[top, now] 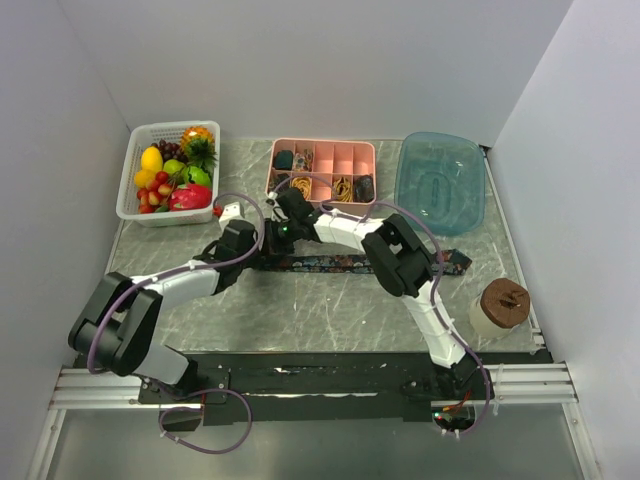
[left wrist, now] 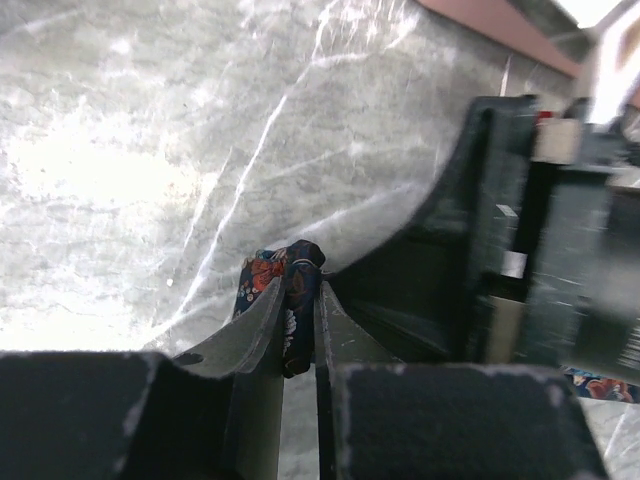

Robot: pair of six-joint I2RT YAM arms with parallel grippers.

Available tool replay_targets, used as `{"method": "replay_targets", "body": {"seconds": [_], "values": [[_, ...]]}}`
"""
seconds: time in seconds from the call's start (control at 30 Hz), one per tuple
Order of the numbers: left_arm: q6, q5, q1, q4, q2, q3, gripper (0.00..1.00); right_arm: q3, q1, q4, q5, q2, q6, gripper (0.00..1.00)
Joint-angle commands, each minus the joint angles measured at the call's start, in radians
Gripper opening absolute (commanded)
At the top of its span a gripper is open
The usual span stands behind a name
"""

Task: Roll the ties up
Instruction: Roll the tie at the center of the board.

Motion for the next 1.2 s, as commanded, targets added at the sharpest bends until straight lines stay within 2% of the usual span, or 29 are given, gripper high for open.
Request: {"method": "replay_targets", "body": {"seconds": [0.0, 0.4, 0.57, 0.63, 0.73, 0.87, 1.17], "values": [[-0.025, -0.042, -0.021, -0.048, 0.03, 0.037, 0.01, -0.034, -0.017, 0.025, 0.005, -0.118, -0.013, 0.0], [-0.034, -0.112, -0.088, -0.103, 0.087, 0.103, 0.01, -0.104, -0.052, -0.003, 0.021, -0.204, -0.047, 0.0], [-0.037, -0.146, -0.119, -0.12, 0.096, 0.124, 0.15, -0.121, -0.069, -0.011, 0.027, -0.214, -0.055, 0.0], [-0.039, -0.146, -0.122, -0.118, 0.098, 0.127, 0.28, -0.132, -0.075, -0.009, 0.027, -0.222, -0.056, 0.0], [-0.042, -0.146, -0.131, -0.111, 0.095, 0.123, 0.4, -0.141, -0.083, -0.014, 0.031, -0.231, -0.062, 0.0], [-0.045, -0.152, -0.142, -0.106, 0.086, 0.118, 0.44, -0.155, -0.091, -0.017, 0.033, -0.247, -0.07, 0.0], [-0.034, -0.146, -0.168, -0.04, 0.038, 0.068, 0.44, -0.198, -0.097, 0.017, 0.019, -0.282, -0.081, 0.0]]}}
